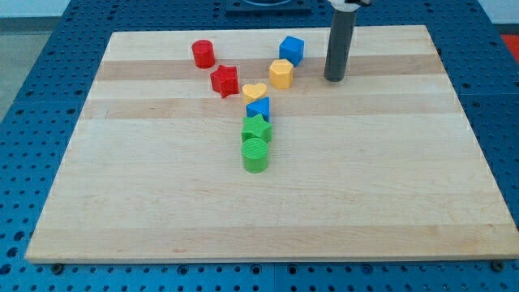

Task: Point arm on top right to blue cube

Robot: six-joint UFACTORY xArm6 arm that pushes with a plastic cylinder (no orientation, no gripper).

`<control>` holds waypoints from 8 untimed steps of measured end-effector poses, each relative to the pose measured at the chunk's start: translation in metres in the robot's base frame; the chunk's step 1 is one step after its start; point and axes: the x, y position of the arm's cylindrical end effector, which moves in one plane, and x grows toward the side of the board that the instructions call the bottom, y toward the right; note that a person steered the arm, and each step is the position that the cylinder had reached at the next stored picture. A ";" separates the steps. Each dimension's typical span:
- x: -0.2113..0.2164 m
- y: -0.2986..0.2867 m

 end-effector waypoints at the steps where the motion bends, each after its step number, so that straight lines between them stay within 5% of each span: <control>1: -0.043 -0.008; 8: -0.062 -0.019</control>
